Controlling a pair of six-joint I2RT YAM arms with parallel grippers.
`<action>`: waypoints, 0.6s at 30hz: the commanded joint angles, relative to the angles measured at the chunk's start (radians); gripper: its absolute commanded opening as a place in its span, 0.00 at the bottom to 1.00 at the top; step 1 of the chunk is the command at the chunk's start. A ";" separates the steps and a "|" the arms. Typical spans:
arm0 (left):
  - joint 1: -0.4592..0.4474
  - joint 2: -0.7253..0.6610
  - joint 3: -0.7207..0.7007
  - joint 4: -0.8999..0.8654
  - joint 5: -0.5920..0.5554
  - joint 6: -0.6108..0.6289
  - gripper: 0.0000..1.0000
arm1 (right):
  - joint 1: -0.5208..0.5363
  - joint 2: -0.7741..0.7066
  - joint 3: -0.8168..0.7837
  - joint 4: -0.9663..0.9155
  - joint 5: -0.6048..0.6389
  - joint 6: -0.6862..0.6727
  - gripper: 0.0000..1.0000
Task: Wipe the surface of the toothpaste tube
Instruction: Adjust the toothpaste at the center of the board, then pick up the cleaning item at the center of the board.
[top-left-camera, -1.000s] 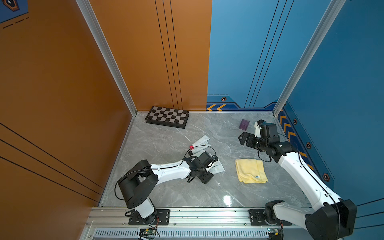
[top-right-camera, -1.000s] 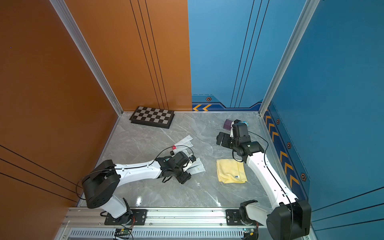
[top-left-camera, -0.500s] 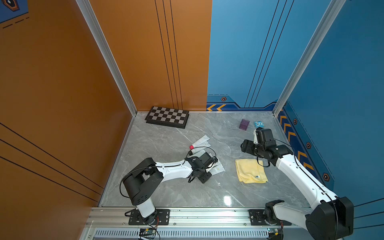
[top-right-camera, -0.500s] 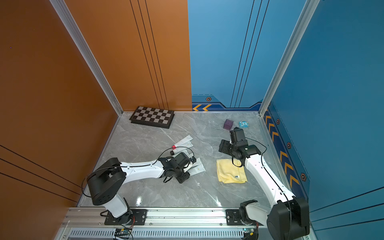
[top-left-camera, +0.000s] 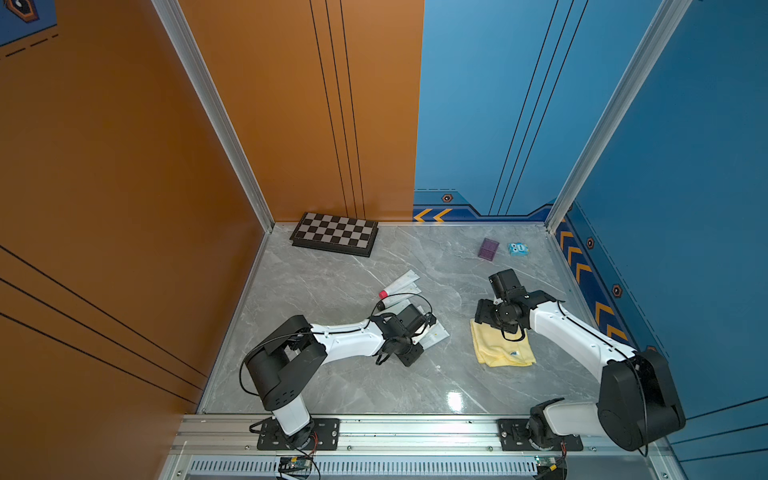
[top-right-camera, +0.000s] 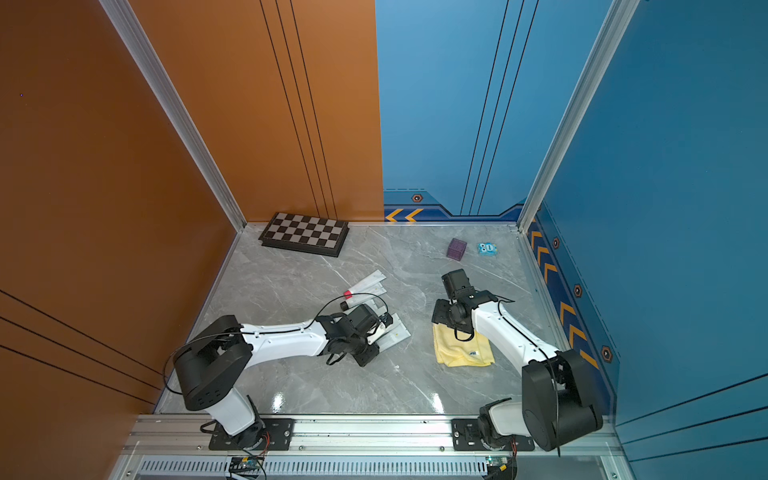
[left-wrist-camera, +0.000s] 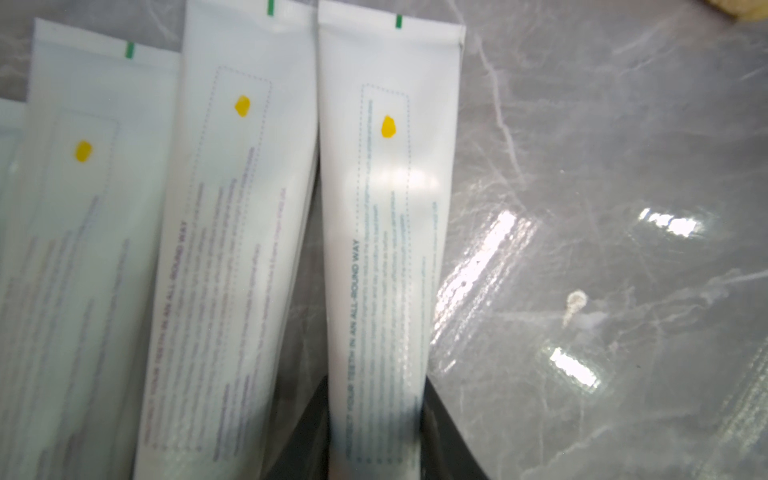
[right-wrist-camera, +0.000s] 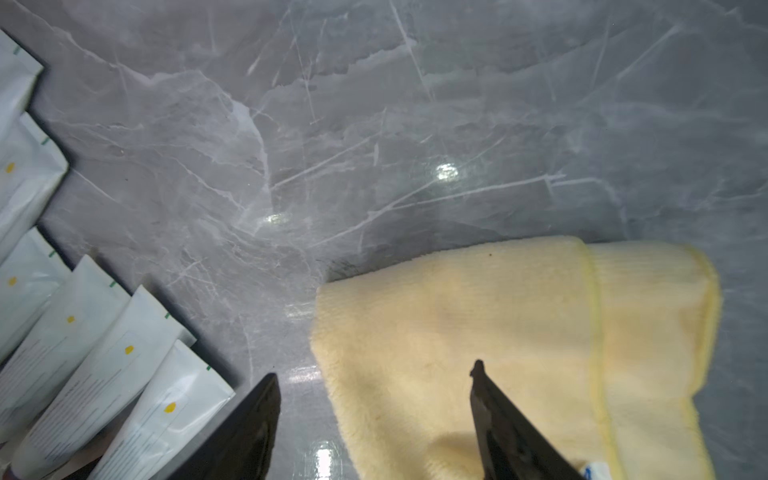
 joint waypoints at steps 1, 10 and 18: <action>0.005 0.010 -0.050 -0.006 0.035 -0.023 0.31 | 0.002 0.037 -0.014 0.049 -0.017 0.034 0.70; 0.004 -0.015 -0.122 0.112 0.023 -0.067 0.35 | 0.007 0.148 -0.033 0.111 -0.041 0.035 0.61; 0.002 -0.018 -0.183 0.218 0.030 -0.101 0.32 | -0.006 0.224 -0.049 0.162 -0.101 0.020 0.24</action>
